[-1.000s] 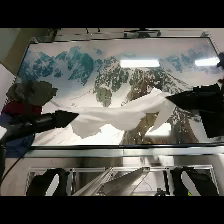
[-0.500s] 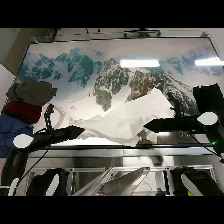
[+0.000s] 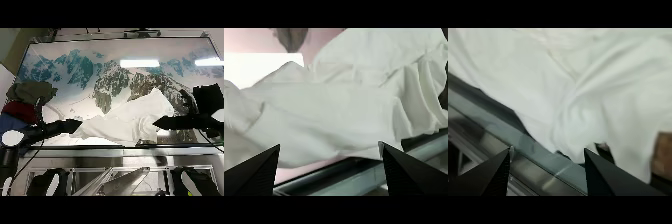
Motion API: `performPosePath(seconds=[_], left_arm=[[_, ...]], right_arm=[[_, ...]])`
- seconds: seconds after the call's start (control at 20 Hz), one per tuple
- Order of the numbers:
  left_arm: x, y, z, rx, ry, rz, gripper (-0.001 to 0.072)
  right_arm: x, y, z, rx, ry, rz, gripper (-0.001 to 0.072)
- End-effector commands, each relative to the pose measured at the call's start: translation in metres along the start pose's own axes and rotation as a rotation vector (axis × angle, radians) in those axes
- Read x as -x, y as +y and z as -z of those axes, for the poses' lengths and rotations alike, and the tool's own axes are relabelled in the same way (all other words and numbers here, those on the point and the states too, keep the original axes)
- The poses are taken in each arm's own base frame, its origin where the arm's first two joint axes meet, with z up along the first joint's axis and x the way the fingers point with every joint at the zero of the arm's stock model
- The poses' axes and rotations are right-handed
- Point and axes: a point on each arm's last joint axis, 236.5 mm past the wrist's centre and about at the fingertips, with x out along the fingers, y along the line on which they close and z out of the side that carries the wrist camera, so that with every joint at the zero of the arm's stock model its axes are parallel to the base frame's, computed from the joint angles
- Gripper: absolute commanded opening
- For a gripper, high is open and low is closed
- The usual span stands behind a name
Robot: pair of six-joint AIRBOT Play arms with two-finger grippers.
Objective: Fold the shirts.
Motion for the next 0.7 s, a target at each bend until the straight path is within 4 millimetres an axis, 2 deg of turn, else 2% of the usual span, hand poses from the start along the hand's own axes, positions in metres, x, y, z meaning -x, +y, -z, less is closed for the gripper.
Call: performPosePath(seconds=[0.0,0.15,0.3,0.55,0.65], left_arm=[[-0.004,-0.011,0.053,0.071,0.196,0.068,0.0714],[-0.038,-0.005,0.072,0.141,0.17,0.097,0.0696],[-0.066,0.004,0.085,0.116,0.121,0.06,0.0695],[-0.103,0.008,0.113,0.062,0.172,0.013,0.0695],[-0.12,0.014,0.117,0.082,0.181,-0.022,0.0695]], right_arm=[[0.021,-0.059,0.024,-0.196,-0.023,0.193,0.0505],[0.0,-0.081,0.04,-0.308,-0.051,0.202,0.0504],[-0.021,-0.093,0.06,-0.382,-0.016,0.188,0.0504],[-0.039,-0.104,0.071,-0.457,0.014,0.168,0.0503],[-0.044,-0.106,0.07,-0.458,0.02,0.156,0.0503]])
